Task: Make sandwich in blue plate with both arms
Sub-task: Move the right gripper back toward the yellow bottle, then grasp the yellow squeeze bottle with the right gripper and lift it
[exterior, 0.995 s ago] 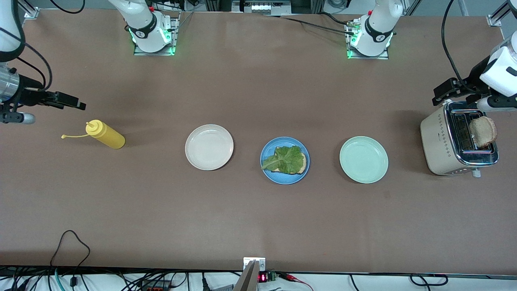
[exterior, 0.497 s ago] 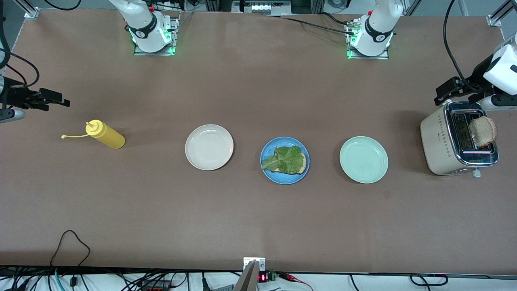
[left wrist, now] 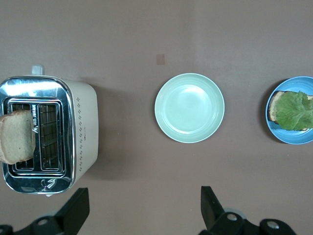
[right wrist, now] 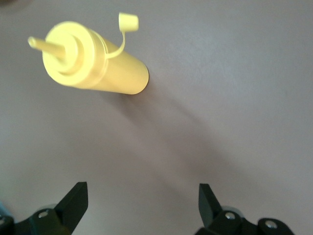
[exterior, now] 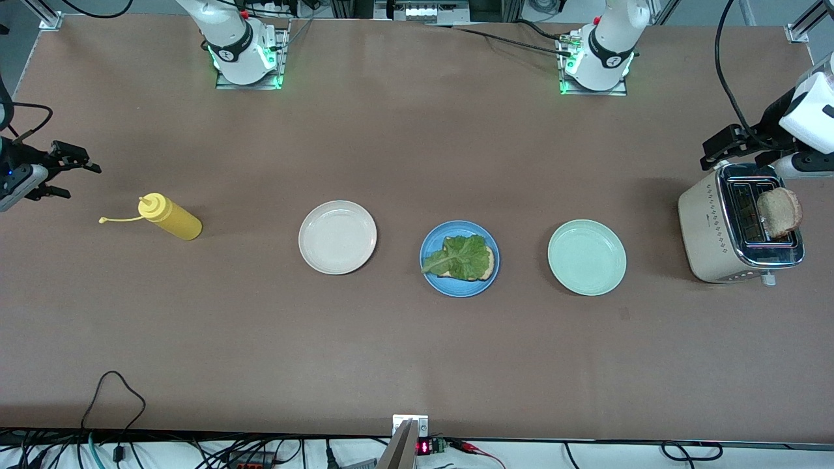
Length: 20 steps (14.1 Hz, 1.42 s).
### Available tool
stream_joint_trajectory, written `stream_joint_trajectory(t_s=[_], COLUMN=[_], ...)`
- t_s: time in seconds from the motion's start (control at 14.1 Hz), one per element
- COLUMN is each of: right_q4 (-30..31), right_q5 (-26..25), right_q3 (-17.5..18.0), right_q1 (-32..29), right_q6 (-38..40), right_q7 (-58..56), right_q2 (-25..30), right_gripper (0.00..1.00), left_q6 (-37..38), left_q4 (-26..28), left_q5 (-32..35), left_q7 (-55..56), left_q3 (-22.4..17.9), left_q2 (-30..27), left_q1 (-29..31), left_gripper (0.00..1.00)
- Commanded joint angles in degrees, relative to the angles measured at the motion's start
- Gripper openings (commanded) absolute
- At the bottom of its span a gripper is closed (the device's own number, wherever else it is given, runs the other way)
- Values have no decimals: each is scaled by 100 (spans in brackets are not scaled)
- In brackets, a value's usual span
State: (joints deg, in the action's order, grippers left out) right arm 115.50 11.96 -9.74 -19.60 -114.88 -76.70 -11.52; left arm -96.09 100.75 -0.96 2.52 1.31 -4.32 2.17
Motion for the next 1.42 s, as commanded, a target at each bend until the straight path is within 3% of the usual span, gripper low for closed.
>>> stream_joint_trajectory(t_s=[0.0,0.28,0.43,0.71,1.07,1.14,1.35], right_q4=[17,-27,-27,-27,-114,-289,-685], right_q5=[629,1815,2439,3178,3856,4223,4332], right_q3=[103,208,471,946,956,1052,1333], right_q1=[-263,-457,-693,-1124,-1468,-1686,-2056], right_q6=[-280,-457,-457,-334,508,971,1159], right_q7=[-1343,-3223,-4112,-5492,-6172,-6338,-6462], right_q2=[-349,-930,-1115,-1414,-1915,-2203,-2564], right_gripper=[100,100,100,100,100,100,100], left_q6=[81,64,38,38,29,29,29], left_q4=[-46,-38,-38,-46,-55,-55,-55], left_q5=[-45,-45,-45,-45,-45,-45,-45], left_q7=[-94,-94,-94,-94,-94,-94,-94], left_q3=[-35,-26,-26,-26,-8,-8,-17], left_q2=[-7,-7,-7,-7,-25,-25,-25], left_q1=[-33,-33,-33,-33,-33,-33,-33], left_gripper=[100,100,100,100,100,100,100])
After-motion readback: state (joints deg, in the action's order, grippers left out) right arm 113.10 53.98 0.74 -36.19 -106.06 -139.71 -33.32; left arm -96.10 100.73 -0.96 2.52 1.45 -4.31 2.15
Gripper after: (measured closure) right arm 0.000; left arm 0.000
